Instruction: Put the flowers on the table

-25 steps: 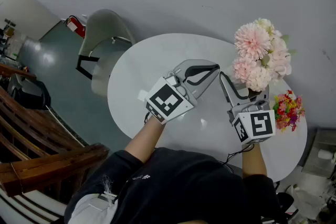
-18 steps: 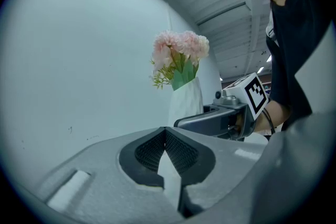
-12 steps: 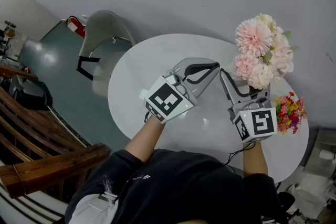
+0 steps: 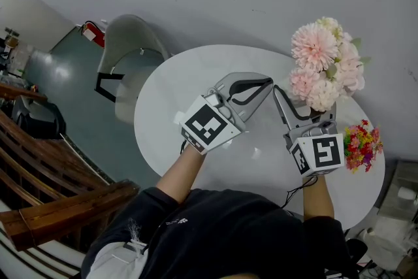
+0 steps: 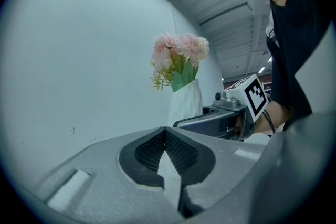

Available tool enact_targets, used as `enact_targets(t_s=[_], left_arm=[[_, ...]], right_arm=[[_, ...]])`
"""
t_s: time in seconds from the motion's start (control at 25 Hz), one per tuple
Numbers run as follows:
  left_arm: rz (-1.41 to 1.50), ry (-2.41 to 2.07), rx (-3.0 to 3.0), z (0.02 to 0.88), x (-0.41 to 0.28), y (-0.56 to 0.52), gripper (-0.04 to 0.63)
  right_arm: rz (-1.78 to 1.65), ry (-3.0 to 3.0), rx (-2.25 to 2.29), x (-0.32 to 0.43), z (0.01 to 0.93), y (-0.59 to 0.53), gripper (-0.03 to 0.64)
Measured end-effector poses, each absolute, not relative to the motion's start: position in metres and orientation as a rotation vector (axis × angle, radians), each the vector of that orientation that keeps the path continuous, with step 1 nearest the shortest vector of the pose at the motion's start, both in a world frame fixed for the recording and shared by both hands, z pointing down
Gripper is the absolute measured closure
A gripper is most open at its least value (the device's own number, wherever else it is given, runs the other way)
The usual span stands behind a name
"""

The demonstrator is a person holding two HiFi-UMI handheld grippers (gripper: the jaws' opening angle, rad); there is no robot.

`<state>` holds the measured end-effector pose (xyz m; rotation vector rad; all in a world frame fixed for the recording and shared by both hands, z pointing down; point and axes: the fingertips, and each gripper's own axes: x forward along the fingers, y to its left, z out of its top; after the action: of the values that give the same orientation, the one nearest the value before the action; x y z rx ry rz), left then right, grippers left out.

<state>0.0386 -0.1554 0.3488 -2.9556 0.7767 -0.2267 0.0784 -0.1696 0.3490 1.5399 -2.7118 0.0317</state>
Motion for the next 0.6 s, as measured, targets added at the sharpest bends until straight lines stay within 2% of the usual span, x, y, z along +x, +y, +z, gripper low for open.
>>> enact_targets(t_s=[0.6], left_arm=[[-0.247, 0.797, -2.971, 0.3484, 0.0366, -0.1526, 0.598]], right_arm=[[0.04, -2.711, 1.534, 0.0773, 0.3495, -0.1673, 0.245]])
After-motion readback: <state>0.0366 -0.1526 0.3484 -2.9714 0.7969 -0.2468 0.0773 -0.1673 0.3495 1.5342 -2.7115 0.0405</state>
